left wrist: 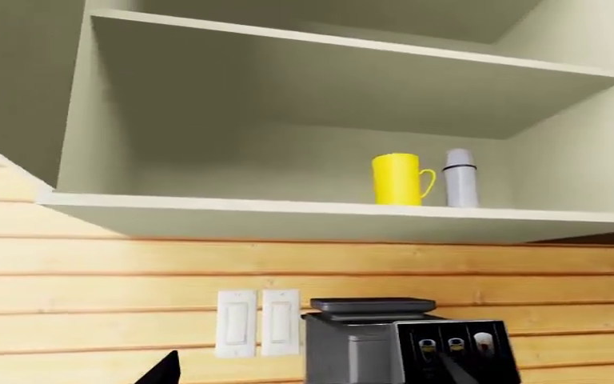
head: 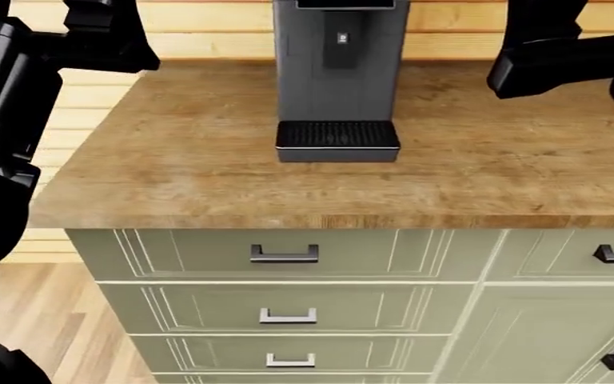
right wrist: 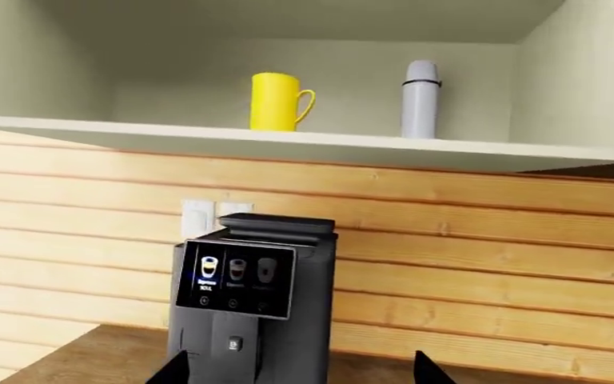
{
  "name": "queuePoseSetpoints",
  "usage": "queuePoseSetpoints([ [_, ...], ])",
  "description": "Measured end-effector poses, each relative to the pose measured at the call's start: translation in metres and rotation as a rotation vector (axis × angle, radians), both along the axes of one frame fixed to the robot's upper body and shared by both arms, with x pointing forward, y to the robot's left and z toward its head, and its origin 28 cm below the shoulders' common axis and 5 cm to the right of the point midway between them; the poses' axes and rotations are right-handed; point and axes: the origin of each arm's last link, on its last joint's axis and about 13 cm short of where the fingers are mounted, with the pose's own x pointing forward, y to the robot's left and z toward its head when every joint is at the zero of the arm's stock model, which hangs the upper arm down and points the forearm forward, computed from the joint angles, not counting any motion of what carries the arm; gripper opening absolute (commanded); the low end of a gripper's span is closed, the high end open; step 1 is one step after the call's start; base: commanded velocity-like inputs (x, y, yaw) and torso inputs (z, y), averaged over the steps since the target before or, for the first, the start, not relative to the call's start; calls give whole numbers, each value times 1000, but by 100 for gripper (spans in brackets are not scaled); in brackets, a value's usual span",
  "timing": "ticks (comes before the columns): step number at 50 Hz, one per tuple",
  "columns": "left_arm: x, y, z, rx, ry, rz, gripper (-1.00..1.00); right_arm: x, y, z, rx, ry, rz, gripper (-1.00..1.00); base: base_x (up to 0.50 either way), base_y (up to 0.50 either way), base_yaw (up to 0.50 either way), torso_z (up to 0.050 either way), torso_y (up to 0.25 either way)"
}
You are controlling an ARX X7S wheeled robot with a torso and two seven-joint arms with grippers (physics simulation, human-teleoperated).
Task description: Pick the mug from the cabinet, place it under the coffee machine dispenser, and press the start button.
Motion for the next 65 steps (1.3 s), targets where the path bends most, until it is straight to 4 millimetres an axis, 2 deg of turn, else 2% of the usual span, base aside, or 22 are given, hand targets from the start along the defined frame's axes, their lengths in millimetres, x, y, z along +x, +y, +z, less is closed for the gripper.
queuePoseSetpoints([
  [22,-3,0,3,3,-10,-16,100,1,3,8,-8,-20,-3,100,15,500,0,36,170],
  [28,-4,0,3,8,-12,-20,100,3,3,19,-7,-41,-11,100,18,500,0,12,55],
  [34,-7,-1,3,19,-16,-18,100,12,2,56,34,-86,-22,100,3,44,0,0,0],
  [45,-17,-2,7,30,-33,-29,100,46,3,166,57,-167,-50,100,0,0,0,0,0],
  [51,-20,-1,9,32,-29,-23,100,55,0,218,85,-271,-88,100,0,0,0,0,0],
  [56,-23,-1,11,37,-27,-15,100,59,-2,236,71,-275,-169,100,0,0,0,0,0],
  [65,-29,-2,15,53,-39,-10,100,65,2,240,32,-179,-200,100,0,0,0,0,0],
])
